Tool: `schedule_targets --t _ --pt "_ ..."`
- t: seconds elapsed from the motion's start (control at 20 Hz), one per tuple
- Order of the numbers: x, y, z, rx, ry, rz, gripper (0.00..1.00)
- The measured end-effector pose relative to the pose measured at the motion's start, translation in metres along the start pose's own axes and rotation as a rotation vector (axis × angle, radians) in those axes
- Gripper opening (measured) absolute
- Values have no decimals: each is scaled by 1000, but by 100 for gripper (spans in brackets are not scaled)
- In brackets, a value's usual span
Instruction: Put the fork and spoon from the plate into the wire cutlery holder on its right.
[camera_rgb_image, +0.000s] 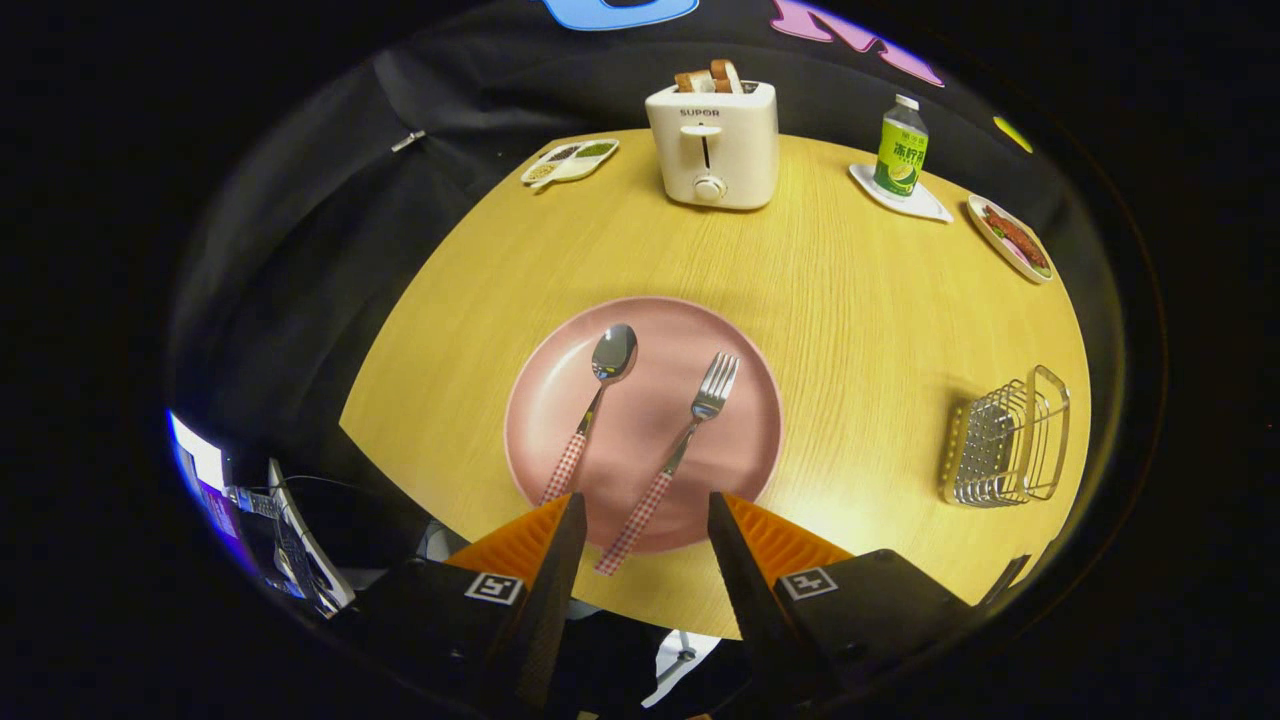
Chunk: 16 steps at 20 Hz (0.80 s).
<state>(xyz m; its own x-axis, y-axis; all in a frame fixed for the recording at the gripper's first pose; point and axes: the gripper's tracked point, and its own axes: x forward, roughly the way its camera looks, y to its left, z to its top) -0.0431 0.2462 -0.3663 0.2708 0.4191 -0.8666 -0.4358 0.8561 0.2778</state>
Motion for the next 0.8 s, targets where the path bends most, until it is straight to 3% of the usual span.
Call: schedule_targets --t 0.5,0.7,0.75,0.8 --pt "44 -2 -26 40 140 -54 58" --pt "48 -8 -30 98 193 -50 31" --pt "48 -11 -29 111 190 -51 18" --pt "45 -13 -28 117 190 -53 15"
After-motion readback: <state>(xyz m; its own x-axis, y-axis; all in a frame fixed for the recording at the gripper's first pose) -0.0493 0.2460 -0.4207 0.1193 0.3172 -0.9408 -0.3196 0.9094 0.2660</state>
